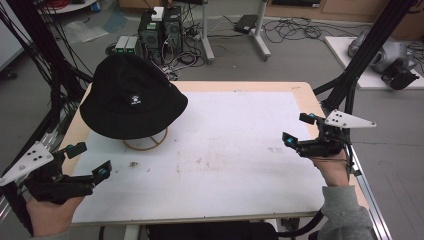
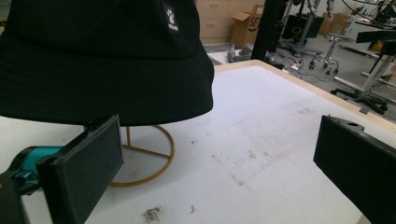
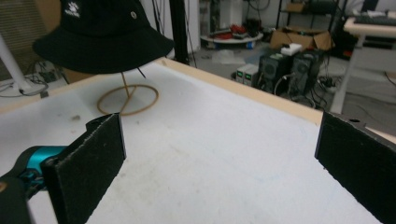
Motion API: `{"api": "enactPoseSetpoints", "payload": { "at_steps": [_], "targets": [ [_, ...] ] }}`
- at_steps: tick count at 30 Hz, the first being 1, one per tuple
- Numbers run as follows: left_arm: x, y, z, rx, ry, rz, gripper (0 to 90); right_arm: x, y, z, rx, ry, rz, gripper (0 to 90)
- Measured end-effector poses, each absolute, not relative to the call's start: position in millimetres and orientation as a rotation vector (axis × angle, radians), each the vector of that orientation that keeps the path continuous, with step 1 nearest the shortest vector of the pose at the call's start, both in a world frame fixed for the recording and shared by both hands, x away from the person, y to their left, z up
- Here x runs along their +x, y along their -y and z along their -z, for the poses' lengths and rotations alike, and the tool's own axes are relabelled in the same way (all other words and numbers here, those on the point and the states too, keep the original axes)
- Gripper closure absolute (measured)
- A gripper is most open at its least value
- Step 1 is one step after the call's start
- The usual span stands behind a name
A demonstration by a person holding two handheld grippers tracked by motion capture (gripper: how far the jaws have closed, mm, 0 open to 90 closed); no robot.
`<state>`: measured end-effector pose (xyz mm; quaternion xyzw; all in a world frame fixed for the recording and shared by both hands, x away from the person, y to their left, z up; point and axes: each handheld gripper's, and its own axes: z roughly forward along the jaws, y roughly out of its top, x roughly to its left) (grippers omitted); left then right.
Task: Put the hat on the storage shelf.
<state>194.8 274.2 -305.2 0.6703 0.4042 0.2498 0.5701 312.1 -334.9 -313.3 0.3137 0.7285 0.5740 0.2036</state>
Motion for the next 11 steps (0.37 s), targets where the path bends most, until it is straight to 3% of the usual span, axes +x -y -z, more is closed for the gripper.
{"api": "enactPoseSetpoints", "payload": {
  "at_steps": [11],
  "targets": [
    [200.7, -266.5, 305.0, 1.592, -0.931, -0.581, 1.9, 307.8, 342.0, 314.9, 0.899, -2.003, -1.612, 0.9]
  ]
}}
